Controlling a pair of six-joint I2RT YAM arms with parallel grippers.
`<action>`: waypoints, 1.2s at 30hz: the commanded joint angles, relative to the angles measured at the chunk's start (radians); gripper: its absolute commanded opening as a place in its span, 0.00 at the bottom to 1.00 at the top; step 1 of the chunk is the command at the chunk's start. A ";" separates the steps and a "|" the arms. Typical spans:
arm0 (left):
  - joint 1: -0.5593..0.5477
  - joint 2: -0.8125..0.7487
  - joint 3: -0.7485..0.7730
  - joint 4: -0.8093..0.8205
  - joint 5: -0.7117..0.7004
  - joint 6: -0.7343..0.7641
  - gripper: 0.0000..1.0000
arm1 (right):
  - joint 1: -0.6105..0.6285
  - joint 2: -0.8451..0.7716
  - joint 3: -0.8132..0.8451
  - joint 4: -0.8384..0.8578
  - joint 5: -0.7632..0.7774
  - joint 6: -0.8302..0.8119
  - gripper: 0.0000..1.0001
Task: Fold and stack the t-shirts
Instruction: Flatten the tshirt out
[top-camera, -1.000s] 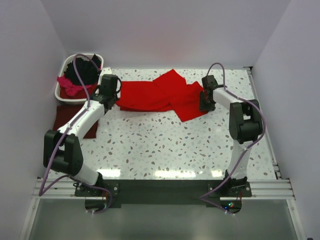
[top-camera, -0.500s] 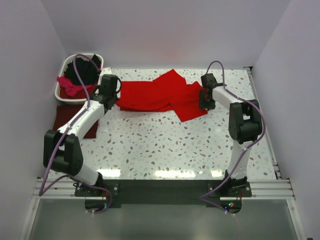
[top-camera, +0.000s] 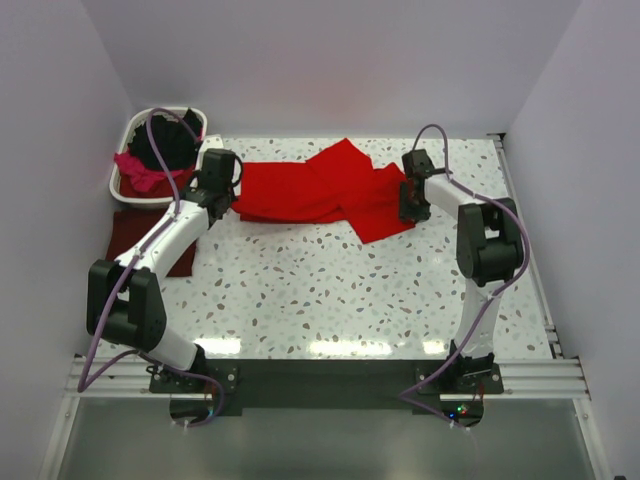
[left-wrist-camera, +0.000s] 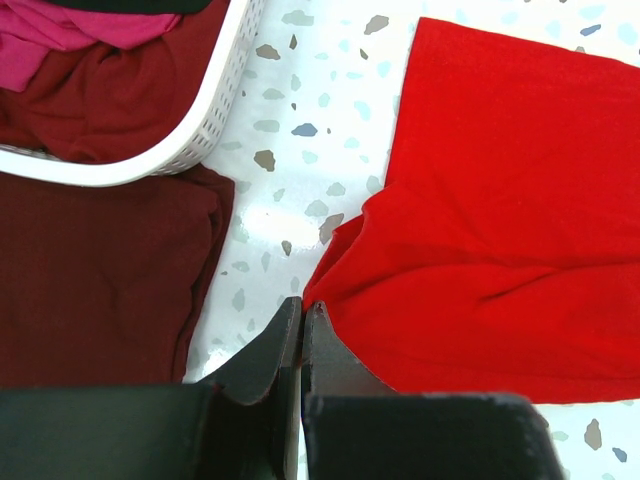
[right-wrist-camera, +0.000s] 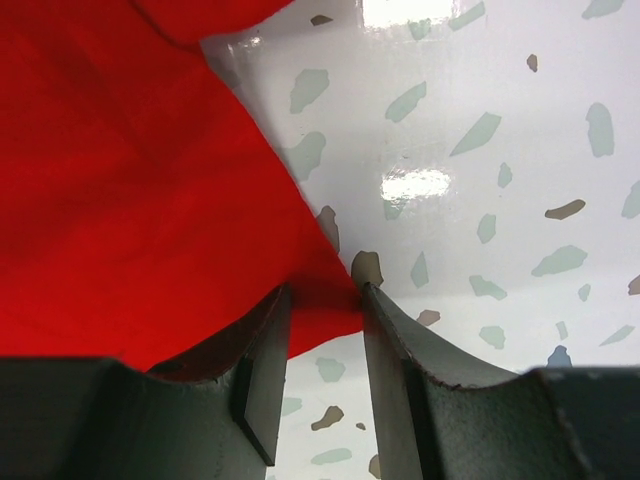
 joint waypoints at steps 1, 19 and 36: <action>0.015 -0.013 0.004 0.012 -0.006 -0.006 0.00 | -0.008 0.016 -0.045 0.013 0.003 -0.009 0.39; 0.050 0.064 0.160 -0.045 0.018 -0.027 0.00 | -0.024 -0.112 0.163 -0.103 0.027 -0.021 0.00; 0.047 -0.212 0.725 -0.271 0.086 -0.050 0.00 | -0.152 -0.694 0.735 -0.378 0.220 -0.105 0.00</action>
